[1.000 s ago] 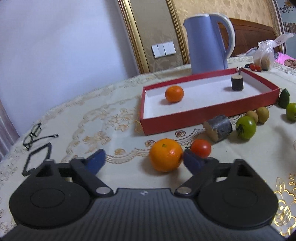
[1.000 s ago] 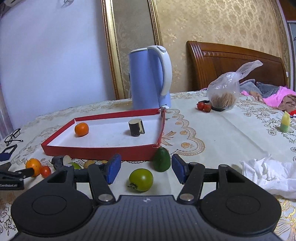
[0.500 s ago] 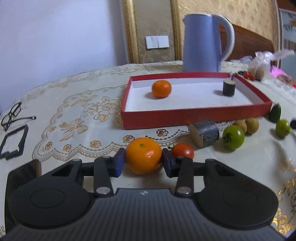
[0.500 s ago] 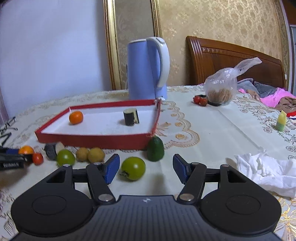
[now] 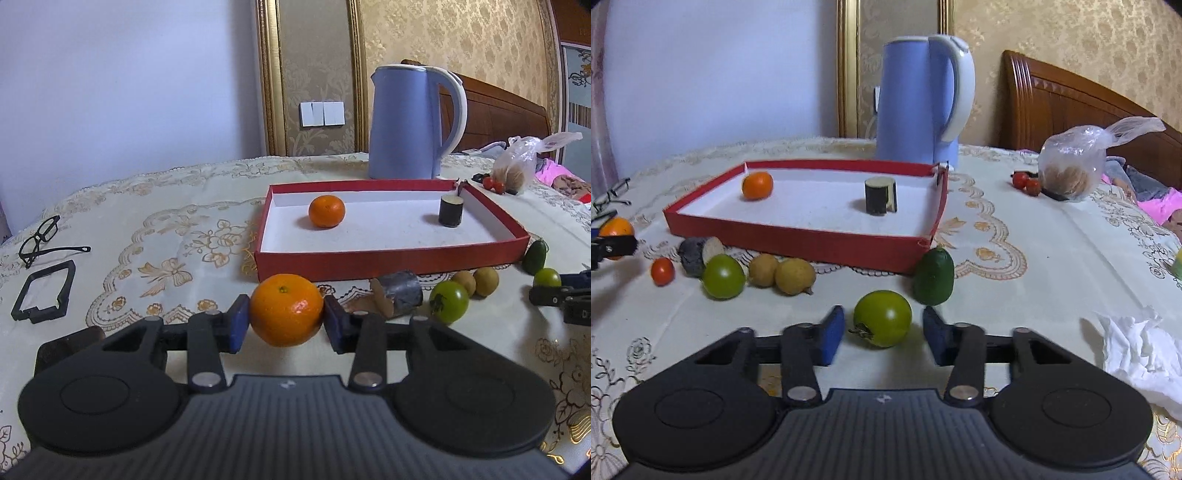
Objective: Organize fruits
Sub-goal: 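Grasp the second orange with the left gripper while the right grasps a green tomato, then place the orange in the tray and open the left gripper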
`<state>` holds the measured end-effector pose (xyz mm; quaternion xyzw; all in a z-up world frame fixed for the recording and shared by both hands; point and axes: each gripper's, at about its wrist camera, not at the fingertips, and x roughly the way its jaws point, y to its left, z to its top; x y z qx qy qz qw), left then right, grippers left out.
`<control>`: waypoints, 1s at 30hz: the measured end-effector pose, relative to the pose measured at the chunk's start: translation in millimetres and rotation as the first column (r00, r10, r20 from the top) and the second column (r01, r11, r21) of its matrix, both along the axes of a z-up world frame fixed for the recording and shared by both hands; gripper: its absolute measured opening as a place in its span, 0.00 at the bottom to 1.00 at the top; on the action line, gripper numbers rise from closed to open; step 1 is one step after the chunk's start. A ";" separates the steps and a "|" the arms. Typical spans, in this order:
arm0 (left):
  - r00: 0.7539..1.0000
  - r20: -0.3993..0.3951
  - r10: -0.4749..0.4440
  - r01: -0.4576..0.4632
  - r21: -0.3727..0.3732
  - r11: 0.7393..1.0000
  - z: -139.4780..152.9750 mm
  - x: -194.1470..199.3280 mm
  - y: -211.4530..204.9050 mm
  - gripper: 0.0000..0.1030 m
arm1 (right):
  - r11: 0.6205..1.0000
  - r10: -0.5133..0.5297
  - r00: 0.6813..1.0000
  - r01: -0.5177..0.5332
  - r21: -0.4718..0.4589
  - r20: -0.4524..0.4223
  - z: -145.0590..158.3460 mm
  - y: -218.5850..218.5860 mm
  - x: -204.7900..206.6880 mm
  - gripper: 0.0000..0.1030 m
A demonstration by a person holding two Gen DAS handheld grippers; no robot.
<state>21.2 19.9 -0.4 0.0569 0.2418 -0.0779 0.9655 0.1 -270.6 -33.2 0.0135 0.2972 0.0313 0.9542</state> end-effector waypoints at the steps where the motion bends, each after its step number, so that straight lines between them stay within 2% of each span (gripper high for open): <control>1: 1.000 -0.003 0.000 0.000 -0.002 1.000 -0.9 0.2 0.1 0.38 | 1.000 0.002 1.000 -0.002 0.003 0.003 -0.8 -0.3 -0.2 0.33; 7: 1.000 -0.019 -0.005 0.005 -0.012 1.000 -5.5 1.0 -0.7 0.38 | 1.000 -0.001 1.000 0.001 0.007 0.010 -0.3 -1.1 -5.0 0.32; 12: 1.000 -0.005 -0.026 0.026 -0.011 1.000 3.2 2.3 -7.0 0.38 | 0.999 0.014 0.999 -0.016 0.040 0.043 6.3 -2.8 -18.4 0.32; 22: 0.996 0.005 -0.092 0.092 0.081 0.993 19.8 38.5 -64.9 0.38 | 0.995 0.042 0.994 -0.051 0.082 0.105 19.3 -9.6 -43.0 0.32; 30: 0.997 -0.010 -0.079 0.080 0.130 0.988 20.1 83.9 -111.8 0.38 | 0.994 0.040 0.992 -0.051 0.093 0.117 19.2 -17.0 -52.4 0.32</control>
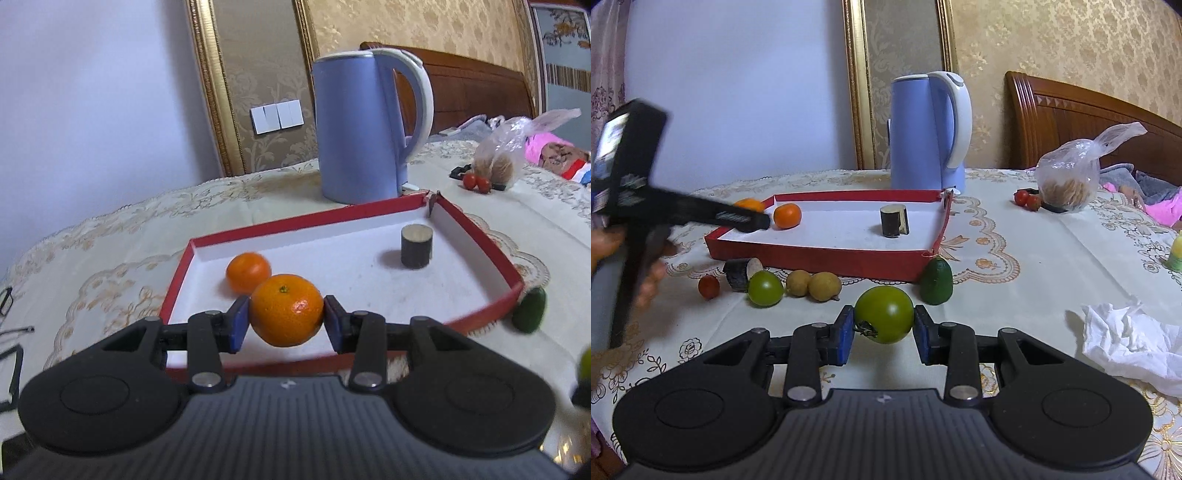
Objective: Organize fruits
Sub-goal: 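Place the orange in the tray and open the left gripper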
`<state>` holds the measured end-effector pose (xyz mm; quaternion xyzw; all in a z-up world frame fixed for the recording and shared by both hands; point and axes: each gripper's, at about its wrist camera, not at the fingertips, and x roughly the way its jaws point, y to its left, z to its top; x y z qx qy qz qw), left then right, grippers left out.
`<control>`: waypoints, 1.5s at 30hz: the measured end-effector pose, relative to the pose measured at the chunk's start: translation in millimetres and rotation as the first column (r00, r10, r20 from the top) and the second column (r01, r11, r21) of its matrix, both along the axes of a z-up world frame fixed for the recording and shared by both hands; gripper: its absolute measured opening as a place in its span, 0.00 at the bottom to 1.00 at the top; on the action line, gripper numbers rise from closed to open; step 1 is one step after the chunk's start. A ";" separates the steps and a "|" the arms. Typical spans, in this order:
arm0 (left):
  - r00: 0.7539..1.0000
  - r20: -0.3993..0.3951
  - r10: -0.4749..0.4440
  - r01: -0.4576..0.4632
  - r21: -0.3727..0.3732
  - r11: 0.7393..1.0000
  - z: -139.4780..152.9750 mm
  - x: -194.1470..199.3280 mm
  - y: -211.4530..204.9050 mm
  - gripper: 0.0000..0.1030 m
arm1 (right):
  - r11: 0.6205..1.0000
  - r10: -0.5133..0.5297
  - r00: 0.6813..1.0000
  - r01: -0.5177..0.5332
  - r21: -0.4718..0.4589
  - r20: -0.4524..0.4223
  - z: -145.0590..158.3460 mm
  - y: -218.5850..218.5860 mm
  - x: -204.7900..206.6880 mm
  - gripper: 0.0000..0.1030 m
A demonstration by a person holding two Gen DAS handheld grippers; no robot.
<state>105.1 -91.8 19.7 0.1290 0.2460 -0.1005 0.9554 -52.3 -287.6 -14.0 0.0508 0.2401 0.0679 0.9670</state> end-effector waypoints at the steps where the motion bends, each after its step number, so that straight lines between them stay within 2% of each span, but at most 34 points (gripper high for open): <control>1: 1.000 -0.002 0.005 -0.005 0.008 1.000 -0.2 5.1 -4.4 0.38 | 1.000 0.001 1.000 -0.001 0.001 0.003 0.3 -0.7 -1.4 0.32; 12: 0.994 -0.107 0.026 -0.025 0.007 1.000 -3.1 68.6 -31.2 0.38 | 0.999 -0.014 1.000 0.013 0.032 0.019 0.0 -16.2 -11.4 0.32; 15: 0.994 -0.109 0.027 -0.024 0.026 0.999 -6.1 78.3 -36.3 0.40 | 0.999 -0.020 1.000 0.020 0.038 0.015 -2.1 -19.7 -11.5 0.32; 17: 0.995 -0.096 0.023 -0.020 0.040 0.999 -6.4 81.5 -39.7 0.49 | 0.999 -0.024 1.000 0.024 0.041 0.012 -3.4 -21.1 -11.0 0.32; 19: 0.997 -0.077 0.024 -0.021 0.045 0.999 -4.4 81.4 -41.8 0.71 | 0.999 -0.028 1.000 0.027 0.044 0.007 -5.0 -22.3 -9.9 0.32; 21: 0.999 -0.039 0.019 -0.018 0.036 0.999 0.8 76.6 -39.6 0.74 | 0.999 -0.027 1.000 0.027 0.046 0.005 -6.0 -22.3 -9.2 0.32; 23: 1.000 0.013 0.018 -0.018 0.040 0.999 7.3 70.8 -33.3 0.81 | 0.999 -0.023 1.000 0.023 0.046 0.006 -5.6 -21.7 -9.6 0.32; 25: 0.994 0.105 0.040 -0.047 0.062 0.997 12.5 65.9 -22.5 0.99 | 0.999 -0.018 1.000 0.017 0.048 0.010 -4.3 -21.5 -10.7 0.32; 27: 0.977 0.198 0.075 -0.095 0.097 0.991 13.0 64.8 -10.7 1.00 | 0.998 -0.014 1.000 0.013 0.055 0.014 -3.1 -21.6 -12.0 0.32; 29: 0.967 0.238 0.096 -0.129 0.127 0.984 10.0 69.7 2.5 1.00 | 0.998 -0.010 1.000 0.009 0.065 0.015 -2.4 -21.7 -11.7 0.32; 31: 0.966 0.231 0.118 -0.152 0.134 0.979 4.7 79.1 14.8 1.00 | 0.997 -0.007 1.000 0.006 0.072 0.013 -2.8 -20.7 -10.2 0.32; 37: 0.985 0.111 0.132 -0.145 0.125 0.981 -21.1 102.2 34.7 1.00 | 0.997 0.014 1.000 -0.014 0.076 0.005 -2.7 -13.4 -5.1 0.32; 45: 0.979 0.138 0.151 -0.170 0.134 0.976 -30.6 91.7 34.5 1.00 | 0.997 0.052 0.998 -0.055 0.060 0.045 14.2 -2.1 5.6 0.32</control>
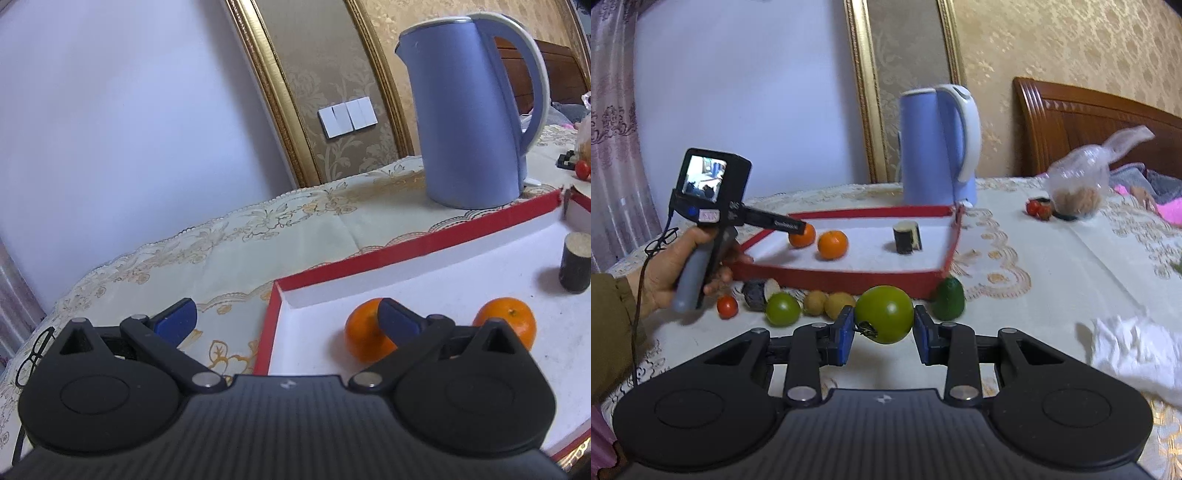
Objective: Organize fruits
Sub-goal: 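Place the orange in the tray and open the left gripper, then lower the green tomato into the tray and open the right gripper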
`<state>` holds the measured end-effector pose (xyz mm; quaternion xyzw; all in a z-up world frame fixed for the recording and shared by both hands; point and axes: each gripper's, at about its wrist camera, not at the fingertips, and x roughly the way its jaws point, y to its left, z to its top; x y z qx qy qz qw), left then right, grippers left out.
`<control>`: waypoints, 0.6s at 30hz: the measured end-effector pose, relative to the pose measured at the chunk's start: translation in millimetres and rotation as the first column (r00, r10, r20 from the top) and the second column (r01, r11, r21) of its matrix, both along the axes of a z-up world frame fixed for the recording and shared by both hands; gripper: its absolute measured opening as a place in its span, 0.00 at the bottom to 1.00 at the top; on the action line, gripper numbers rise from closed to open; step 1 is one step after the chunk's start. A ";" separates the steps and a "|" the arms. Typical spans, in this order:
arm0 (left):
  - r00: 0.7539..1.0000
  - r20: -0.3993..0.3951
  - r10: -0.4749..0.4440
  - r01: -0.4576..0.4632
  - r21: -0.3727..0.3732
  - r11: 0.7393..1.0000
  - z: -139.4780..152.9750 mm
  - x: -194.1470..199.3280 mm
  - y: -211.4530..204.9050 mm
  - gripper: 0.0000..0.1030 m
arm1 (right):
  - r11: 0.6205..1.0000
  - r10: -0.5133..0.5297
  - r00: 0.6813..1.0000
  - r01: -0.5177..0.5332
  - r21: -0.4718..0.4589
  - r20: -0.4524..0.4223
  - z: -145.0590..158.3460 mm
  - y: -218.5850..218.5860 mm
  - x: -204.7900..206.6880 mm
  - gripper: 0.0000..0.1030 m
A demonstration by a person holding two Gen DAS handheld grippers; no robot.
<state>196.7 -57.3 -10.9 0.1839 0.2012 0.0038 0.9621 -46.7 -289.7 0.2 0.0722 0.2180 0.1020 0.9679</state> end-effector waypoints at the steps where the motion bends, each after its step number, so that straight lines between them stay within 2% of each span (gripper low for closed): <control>1: 1.000 0.005 0.000 0.000 0.009 1.000 0.1 -2.9 -0.8 1.00 | 1.000 0.013 1.000 -0.013 0.008 -0.004 1.6 1.3 5.9 0.32; 3: 1.000 0.012 -0.001 0.000 0.016 1.000 0.2 -8.0 -1.1 1.00 | 0.999 0.029 0.999 -0.029 0.022 -0.019 2.4 2.8 17.8 0.32; 11: 0.998 -0.048 -0.038 0.034 -0.086 0.996 1.4 -21.9 12.0 1.00 | 0.999 0.033 0.999 -0.032 0.011 -0.041 5.1 13.5 49.2 0.32; 18: 0.993 -0.082 -0.079 0.072 -0.091 0.993 1.3 -34.9 13.0 1.00 | 1.000 0.030 0.998 -0.030 -0.001 -0.053 6.1 16.5 60.1 0.32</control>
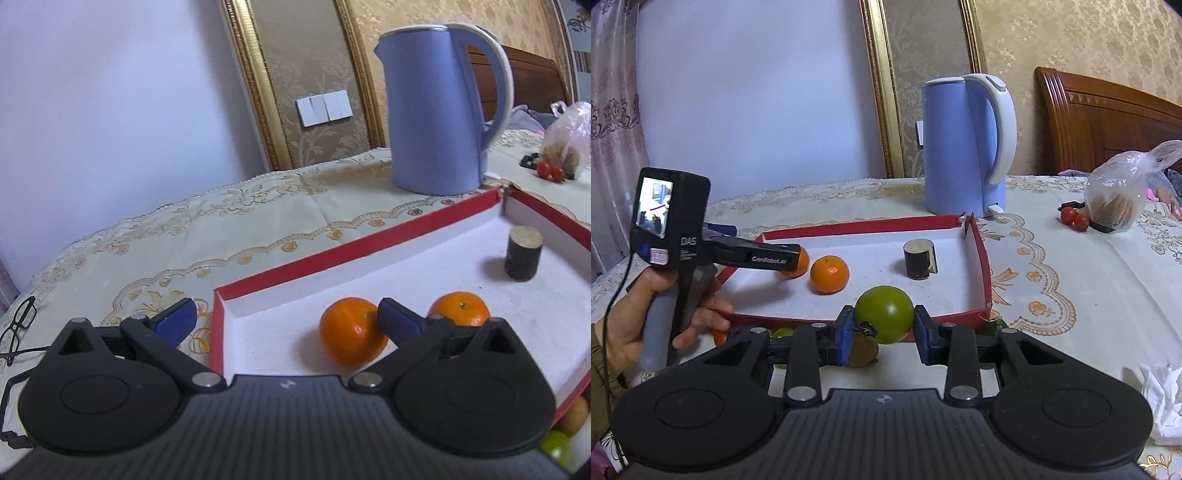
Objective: Organize fruits
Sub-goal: 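Lower the green tomato into the tray and open the right gripper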
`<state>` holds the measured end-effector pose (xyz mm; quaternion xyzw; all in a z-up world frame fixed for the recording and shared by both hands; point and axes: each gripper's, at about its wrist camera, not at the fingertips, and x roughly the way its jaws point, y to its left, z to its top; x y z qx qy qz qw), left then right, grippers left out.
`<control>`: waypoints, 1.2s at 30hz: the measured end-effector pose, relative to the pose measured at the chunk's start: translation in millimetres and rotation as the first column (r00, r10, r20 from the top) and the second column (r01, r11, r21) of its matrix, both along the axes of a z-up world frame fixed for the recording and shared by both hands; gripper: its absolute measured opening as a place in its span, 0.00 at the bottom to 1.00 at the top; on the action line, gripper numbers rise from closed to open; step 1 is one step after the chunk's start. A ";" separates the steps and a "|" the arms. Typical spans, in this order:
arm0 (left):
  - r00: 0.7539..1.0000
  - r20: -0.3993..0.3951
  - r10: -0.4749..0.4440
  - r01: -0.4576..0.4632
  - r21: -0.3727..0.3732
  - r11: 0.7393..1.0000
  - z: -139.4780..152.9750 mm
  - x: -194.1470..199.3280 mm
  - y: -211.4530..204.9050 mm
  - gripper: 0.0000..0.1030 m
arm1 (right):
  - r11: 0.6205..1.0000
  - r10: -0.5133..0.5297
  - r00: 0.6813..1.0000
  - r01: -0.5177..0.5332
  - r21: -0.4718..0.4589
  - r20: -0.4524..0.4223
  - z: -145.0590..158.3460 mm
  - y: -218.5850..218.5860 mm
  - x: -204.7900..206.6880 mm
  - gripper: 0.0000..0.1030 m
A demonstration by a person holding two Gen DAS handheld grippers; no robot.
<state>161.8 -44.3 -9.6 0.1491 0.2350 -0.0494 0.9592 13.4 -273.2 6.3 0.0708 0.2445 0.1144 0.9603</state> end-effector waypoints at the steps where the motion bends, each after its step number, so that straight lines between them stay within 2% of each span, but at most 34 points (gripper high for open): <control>1: 1.000 -0.007 -0.007 0.007 -0.002 1.000 -0.1 -0.9 0.3 1.00 | 1.000 -0.001 1.000 0.001 -0.002 -0.005 -0.3 -0.1 2.2 0.32; 10: 0.999 -0.041 -0.027 0.025 -0.036 0.999 -0.4 -4.9 10.3 1.00 | 1.000 -0.004 0.999 0.004 -0.006 -0.035 -1.0 2.3 26.9 0.32; 13: 1.000 -0.001 -0.013 0.013 -0.043 0.999 2.5 -13.2 10.9 1.00 | 1.000 -0.013 0.999 0.013 -0.018 -0.039 0.7 4.8 35.5 0.32; 16: 0.999 0.036 0.015 -0.012 -0.102 0.995 14.0 -27.3 17.3 1.00 | 1.000 -0.012 0.999 0.011 -0.025 -0.038 2.1 7.4 39.7 0.32; 19: 0.999 0.019 0.028 -0.024 -0.197 0.980 29.0 -45.0 27.2 1.00 | 1.000 -0.009 0.999 0.008 -0.024 -0.032 3.7 9.6 40.2 0.32; 22: 0.998 0.006 0.068 -0.064 -0.238 0.969 37.6 -70.3 31.6 1.00 | 1.000 -0.005 1.000 0.005 -0.028 -0.024 5.7 12.2 42.5 0.32; 30: 0.993 0.046 0.106 -0.092 -0.238 0.967 25.9 -145.3 25.3 1.00 | 0.999 -0.002 0.999 0.000 -0.051 -0.043 7.1 32.4 73.1 0.32; 36: 0.991 0.047 0.126 -0.113 -0.220 0.969 14.6 -168.7 27.1 1.00 | 0.997 -0.045 0.998 0.042 -0.061 -0.050 9.0 43.2 103.3 0.32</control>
